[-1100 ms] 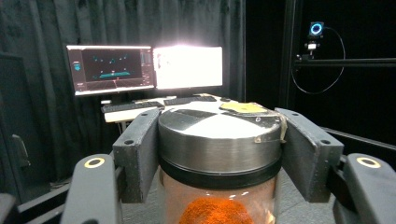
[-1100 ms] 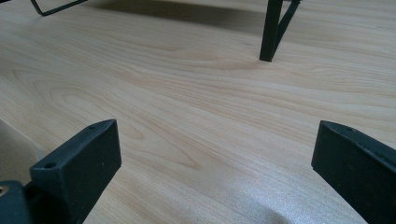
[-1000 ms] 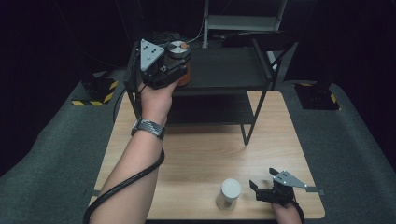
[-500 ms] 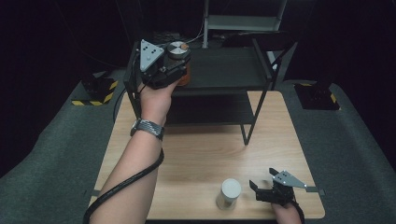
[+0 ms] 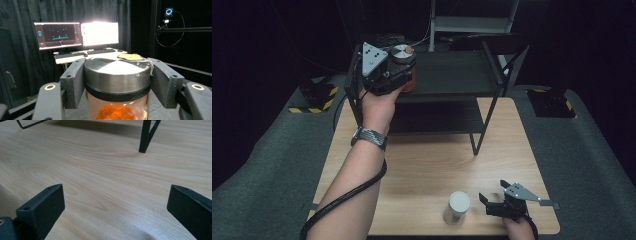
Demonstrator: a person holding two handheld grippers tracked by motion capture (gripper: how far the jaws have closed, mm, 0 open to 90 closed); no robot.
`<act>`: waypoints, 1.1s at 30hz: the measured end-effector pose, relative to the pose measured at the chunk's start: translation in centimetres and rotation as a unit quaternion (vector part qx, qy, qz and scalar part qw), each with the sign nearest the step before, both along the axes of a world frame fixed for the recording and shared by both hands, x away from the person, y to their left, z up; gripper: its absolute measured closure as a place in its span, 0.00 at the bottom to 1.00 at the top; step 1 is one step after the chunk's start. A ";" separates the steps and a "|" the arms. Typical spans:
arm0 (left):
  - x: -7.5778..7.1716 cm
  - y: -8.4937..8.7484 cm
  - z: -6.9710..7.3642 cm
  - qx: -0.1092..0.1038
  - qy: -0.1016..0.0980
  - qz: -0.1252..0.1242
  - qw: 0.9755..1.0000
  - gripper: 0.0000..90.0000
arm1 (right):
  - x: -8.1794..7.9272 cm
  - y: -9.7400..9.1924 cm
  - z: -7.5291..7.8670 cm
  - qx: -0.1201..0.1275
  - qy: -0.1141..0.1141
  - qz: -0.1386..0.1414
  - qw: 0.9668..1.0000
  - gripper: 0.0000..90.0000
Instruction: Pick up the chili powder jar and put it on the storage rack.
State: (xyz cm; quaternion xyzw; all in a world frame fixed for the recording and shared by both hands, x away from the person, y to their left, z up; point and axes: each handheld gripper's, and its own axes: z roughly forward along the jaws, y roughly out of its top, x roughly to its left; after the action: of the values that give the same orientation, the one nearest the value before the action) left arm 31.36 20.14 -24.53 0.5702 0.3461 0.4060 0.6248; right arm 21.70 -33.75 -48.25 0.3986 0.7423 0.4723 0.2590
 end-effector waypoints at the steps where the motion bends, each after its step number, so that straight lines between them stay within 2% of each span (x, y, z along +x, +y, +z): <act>1: 0.0 0.0 0.1 -0.001 0.003 0.000 1.000 0.34 | 0.0 0.0 0.0 0.000 0.000 0.000 1.000 0.01; 6: -0.1 -0.4 0.6 -0.009 0.026 0.007 1.000 0.12 | 0.0 0.0 0.0 0.000 0.000 -0.001 1.000 0.01; 9: -0.4 -0.6 0.8 -0.003 0.028 0.015 0.999 0.00 | 0.0 0.0 0.0 0.000 -0.001 0.000 1.000 0.01; 13: -0.9 -0.3 0.9 -0.004 0.020 0.001 1.000 0.00 | 0.0 0.0 0.0 -0.001 0.000 -0.001 1.000 0.01; 17: -1.3 -0.4 1.0 -0.003 0.015 0.001 1.000 0.00 | 0.0 0.1 0.0 -0.001 -0.001 -0.001 1.000 0.01; 29: -2.8 0.1 0.9 -0.007 0.020 0.003 1.000 0.00 | -0.1 0.2 0.0 -0.003 -0.001 -0.003 1.000 0.01; 33: -3.8 0.6 0.4 0.006 0.012 0.002 1.000 0.00 | -0.1 0.3 0.0 -0.006 -0.002 -0.005 1.000 0.01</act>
State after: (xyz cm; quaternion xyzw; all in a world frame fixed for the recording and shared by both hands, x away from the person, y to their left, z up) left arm 27.54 20.73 -24.11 0.5784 0.3523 0.4020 0.6162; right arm 21.57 -33.47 -48.22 0.3995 0.7426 0.4674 0.2655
